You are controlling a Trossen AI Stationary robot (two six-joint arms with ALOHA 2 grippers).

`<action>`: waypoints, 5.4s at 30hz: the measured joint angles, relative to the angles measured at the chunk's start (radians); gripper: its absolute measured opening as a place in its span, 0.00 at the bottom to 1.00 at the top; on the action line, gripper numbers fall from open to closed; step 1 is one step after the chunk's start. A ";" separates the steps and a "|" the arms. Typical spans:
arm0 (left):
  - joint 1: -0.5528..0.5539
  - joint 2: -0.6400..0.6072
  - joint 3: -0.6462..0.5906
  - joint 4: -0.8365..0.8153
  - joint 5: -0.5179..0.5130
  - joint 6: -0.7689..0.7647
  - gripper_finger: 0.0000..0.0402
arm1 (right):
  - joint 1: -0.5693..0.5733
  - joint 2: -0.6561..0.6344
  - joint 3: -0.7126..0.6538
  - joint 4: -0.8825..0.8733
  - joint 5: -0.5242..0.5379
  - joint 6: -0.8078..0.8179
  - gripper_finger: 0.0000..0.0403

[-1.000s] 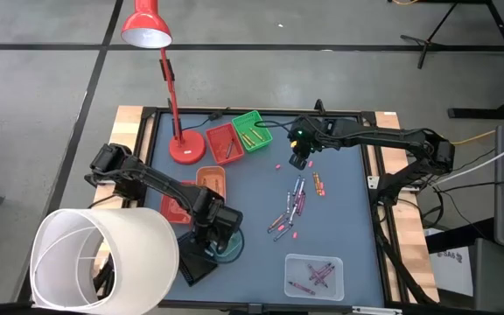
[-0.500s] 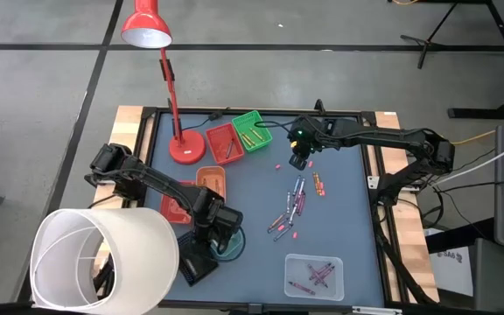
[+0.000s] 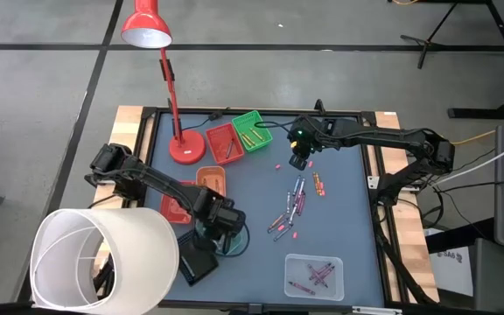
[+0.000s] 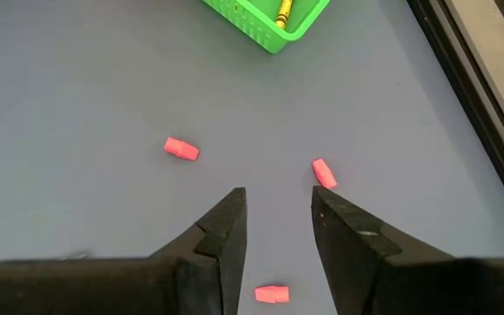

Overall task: Sort crayons
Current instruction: Put the gray crayon into the light green bin

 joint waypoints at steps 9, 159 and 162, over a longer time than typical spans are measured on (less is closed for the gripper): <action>0.085 0.000 0.000 0.120 -0.102 0.094 0.16 | 0.000 0.000 0.000 0.000 -0.051 -0.090 0.32; 0.233 -0.165 -0.443 0.736 0.138 0.009 0.16 | 0.281 0.267 -0.113 0.110 -0.267 -0.886 0.32; 0.233 -0.165 -0.443 0.735 0.138 0.009 0.16 | 0.281 0.267 -0.113 0.110 -0.268 -0.886 0.32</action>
